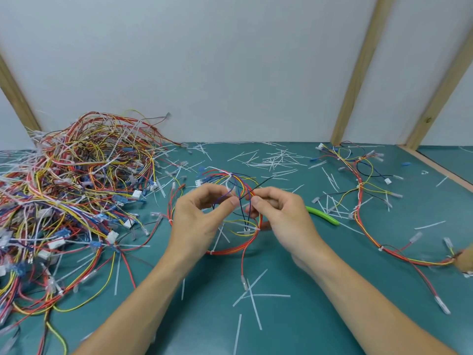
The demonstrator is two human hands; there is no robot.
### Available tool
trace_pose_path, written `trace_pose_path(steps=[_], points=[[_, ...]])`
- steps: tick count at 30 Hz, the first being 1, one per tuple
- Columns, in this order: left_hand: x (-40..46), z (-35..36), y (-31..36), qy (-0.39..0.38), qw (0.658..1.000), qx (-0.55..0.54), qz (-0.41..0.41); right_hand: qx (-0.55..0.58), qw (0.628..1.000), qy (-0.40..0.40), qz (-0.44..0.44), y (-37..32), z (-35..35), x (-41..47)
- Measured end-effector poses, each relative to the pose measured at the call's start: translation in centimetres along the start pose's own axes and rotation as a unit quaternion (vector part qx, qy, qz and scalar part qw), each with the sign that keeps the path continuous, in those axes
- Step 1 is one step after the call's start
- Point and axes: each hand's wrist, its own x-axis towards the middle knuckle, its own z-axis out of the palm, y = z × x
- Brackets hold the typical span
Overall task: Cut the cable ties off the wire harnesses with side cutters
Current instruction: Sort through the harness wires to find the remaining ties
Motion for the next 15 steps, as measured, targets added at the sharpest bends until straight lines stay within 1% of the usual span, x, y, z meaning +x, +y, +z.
trace_pose_path(steps=[2,3,7,9,11,14,15], points=[[-0.1,0.0,0.2,0.005,1.000,-0.002,0.000,0.034,0.999,0.006,0.023,0.0,-0.1,0.1],[-0.1,0.0,0.3,0.010,1.000,0.013,0.007,0.054,0.998,0.010,0.033,0.0,-0.3,0.2],[-0.5,-0.3,0.8,0.076,0.985,0.132,0.084,0.121,0.990,0.033,0.058,-0.4,-1.2,0.6],[-0.7,-0.3,1.0,0.079,0.977,0.163,0.110,0.145,0.986,0.047,0.061,-0.6,-1.6,0.8],[-1.0,0.1,1.1,0.029,0.977,0.180,0.113,0.160,0.983,0.061,0.061,-0.7,-1.9,1.0],[-1.6,0.9,0.8,-0.099,0.965,0.218,0.109,0.173,0.982,0.061,0.055,-0.5,-2.0,1.2],[-1.8,1.2,0.6,-0.127,0.961,0.224,0.103,0.171,0.982,0.055,0.051,-0.5,-1.9,1.1]])
